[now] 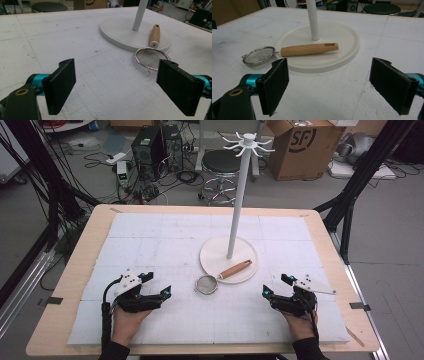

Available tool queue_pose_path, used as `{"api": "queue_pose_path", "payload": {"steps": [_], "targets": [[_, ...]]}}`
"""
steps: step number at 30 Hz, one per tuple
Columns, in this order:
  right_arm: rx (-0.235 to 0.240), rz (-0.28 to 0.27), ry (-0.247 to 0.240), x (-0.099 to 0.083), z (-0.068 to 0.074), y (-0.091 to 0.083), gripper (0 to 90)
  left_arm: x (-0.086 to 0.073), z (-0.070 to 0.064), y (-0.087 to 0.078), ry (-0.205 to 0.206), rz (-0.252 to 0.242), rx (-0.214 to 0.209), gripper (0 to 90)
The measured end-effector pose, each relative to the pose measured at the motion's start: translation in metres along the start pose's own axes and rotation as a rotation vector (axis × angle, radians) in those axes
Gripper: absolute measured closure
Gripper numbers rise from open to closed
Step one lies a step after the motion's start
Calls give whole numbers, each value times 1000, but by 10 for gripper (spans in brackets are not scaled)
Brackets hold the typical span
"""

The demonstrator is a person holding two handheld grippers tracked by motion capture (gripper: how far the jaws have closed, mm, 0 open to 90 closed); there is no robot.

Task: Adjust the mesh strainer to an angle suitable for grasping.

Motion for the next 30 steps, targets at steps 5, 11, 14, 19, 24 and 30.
{"api": "queue_pose_path", "payload": {"steps": [5,11,14,19,24,30], "targets": [[3,0,-3,1,-1,1,153,0,-1,0,0,0,-1,165],[8,-20,31,8,-1,3,390,-1,-1,0,2,6,2,165],[28,-11,48,8,-4,6,455,-1,-1,-1,-1,4,2,165],[44,10,67,7,-8,10,629,-1,-1,-1,3,5,0,165],[43,29,61,11,-9,16,807,-1,-2,-1,5,3,-1,165],[58,42,100,14,-17,28,895,-1,0,-1,1,3,8,165]]}}
Point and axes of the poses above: each handheld gripper's, and its own axes: y roughly forward along the jaws, x roughly out of its top, z roughly to its left, the point moved 8 cm from there along y, roughly forward along the jaws, and after that the axes turned 2 degrees about z, right-handed, at the moved point
